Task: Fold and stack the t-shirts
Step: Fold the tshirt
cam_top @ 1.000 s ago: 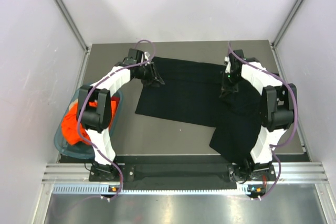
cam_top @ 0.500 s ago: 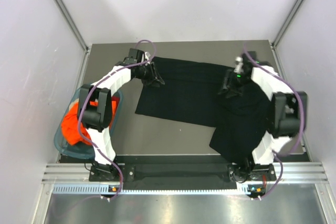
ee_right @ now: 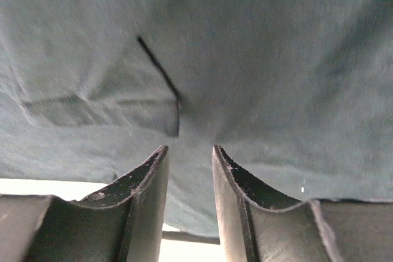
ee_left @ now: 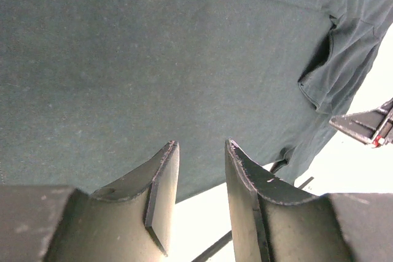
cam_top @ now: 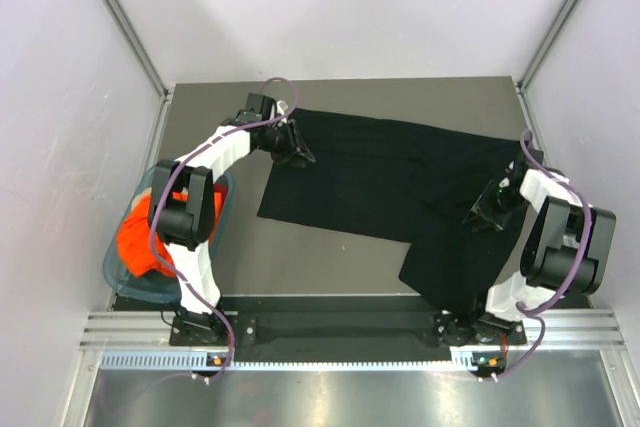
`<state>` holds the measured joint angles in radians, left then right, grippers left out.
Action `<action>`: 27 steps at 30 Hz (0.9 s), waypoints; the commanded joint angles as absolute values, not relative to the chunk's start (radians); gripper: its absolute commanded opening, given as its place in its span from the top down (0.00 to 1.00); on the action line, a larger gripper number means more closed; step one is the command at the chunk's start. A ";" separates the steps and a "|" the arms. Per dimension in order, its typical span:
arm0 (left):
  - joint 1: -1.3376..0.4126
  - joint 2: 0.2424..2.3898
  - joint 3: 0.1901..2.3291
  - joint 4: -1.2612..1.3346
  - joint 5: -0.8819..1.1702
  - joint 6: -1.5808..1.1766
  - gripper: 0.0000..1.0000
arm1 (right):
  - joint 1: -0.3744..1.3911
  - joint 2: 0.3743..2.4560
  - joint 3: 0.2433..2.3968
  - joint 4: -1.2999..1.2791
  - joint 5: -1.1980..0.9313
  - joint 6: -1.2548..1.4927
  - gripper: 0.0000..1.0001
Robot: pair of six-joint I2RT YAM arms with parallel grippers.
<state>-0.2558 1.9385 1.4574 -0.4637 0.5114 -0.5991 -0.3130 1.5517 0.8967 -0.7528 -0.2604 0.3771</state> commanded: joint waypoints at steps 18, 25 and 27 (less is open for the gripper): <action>-0.236 1.953 1.494 -0.459 0.540 -0.578 0.59 | -0.345 1.614 0.954 -0.675 -0.336 0.411 0.88; -0.232 1.971 1.500 -0.454 0.551 -0.583 0.59 | -0.353 1.621 0.960 -0.702 -0.336 0.396 0.77; -0.230 1.964 1.500 -0.456 0.548 -0.580 0.59 | -0.354 1.605 0.966 -0.706 -0.342 0.396 0.77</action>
<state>-0.2371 1.9564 1.4651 -0.4656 0.5320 -0.5987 -0.3393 1.6333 0.9215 -0.6868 -0.3241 0.4026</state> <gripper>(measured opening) 0.408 0.228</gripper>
